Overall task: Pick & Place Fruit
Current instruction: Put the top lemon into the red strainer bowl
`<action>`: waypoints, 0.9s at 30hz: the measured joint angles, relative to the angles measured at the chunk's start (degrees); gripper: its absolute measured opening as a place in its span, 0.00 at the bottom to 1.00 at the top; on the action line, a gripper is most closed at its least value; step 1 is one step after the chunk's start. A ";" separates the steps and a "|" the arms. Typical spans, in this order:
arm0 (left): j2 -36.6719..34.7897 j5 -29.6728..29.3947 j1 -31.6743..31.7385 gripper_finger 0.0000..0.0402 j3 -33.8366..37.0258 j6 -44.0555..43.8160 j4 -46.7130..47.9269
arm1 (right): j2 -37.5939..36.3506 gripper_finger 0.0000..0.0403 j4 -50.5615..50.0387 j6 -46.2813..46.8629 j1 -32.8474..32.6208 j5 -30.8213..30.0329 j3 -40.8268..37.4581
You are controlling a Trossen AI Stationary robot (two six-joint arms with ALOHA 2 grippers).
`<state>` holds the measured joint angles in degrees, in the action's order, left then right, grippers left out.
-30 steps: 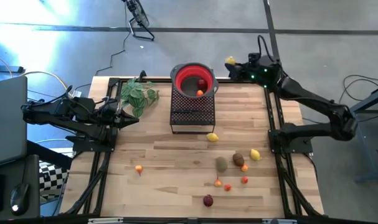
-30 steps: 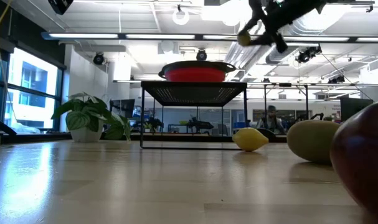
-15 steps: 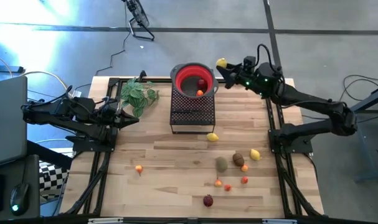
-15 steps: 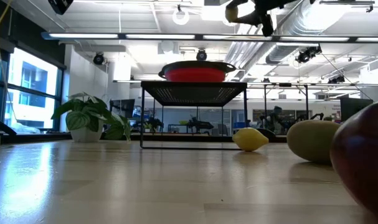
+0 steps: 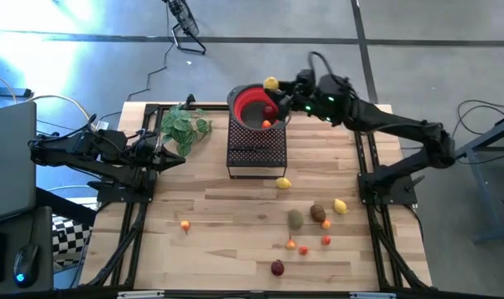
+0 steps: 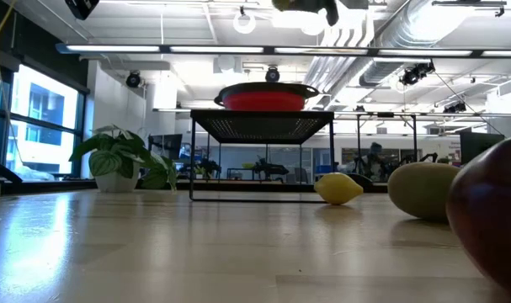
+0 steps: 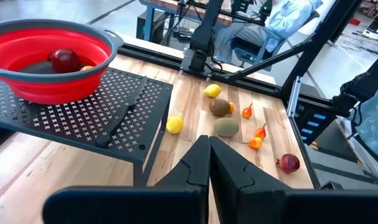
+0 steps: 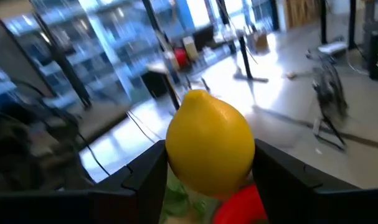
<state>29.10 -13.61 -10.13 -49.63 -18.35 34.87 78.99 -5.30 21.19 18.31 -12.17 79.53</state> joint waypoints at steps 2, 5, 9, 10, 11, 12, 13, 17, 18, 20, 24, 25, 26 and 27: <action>0.02 0.00 0.00 0.00 0.00 -0.15 0.00 | 2.96 0.49 -5.04 -0.91 0.06 -0.04 4.57; 0.00 0.00 0.01 0.00 0.00 -0.15 -0.02 | 7.17 0.49 -10.46 -3.24 0.04 0.10 10.57; 0.01 0.00 0.00 0.00 0.00 -0.15 0.00 | 12.34 0.49 -16.28 -4.89 0.05 0.72 16.06; 0.00 0.00 0.02 0.00 0.00 -0.15 -0.02 | 13.44 0.49 -17.64 -4.99 0.06 0.72 16.96; 0.00 0.00 0.02 0.00 0.00 -0.15 -0.02 | 14.42 0.49 -18.70 -5.03 0.17 0.74 17.73; 0.00 0.00 0.02 0.00 0.00 -0.15 -0.02 | 15.22 0.49 -19.60 -5.03 0.41 0.88 18.23; 0.02 0.00 0.01 0.00 0.00 -0.15 -0.02 | 15.86 0.49 -20.64 -5.04 0.66 1.46 18.54; 0.01 0.00 0.02 0.00 0.00 -0.15 0.00 | 18.60 0.49 -22.47 -5.01 1.98 3.59 18.67; 0.00 0.00 0.00 0.00 0.00 -0.15 -0.01 | 19.23 0.49 -23.22 -5.01 2.33 3.67 18.67; 0.00 0.00 0.02 0.00 0.00 -0.15 0.00 | 20.53 0.49 -24.20 -5.01 2.98 4.42 18.64; 0.02 0.00 0.01 0.00 0.00 -0.15 -0.01 | 22.98 0.49 -24.93 -5.80 4.17 6.80 18.64; 0.00 -0.01 0.02 0.00 0.00 -0.15 0.00 | 23.54 0.49 -24.92 -6.29 4.31 6.74 18.64; 0.00 -0.01 0.02 0.00 0.00 -0.15 -0.01 | 24.08 0.49 -25.01 -6.60 4.35 6.67 18.64; 0.00 -0.02 0.00 0.00 0.00 -0.15 0.00 | 24.62 0.49 -25.12 -6.95 4.35 6.58 18.64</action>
<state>29.10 -13.63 -10.13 -49.63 -18.50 34.87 103.61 -30.42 14.24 22.66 -5.58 98.17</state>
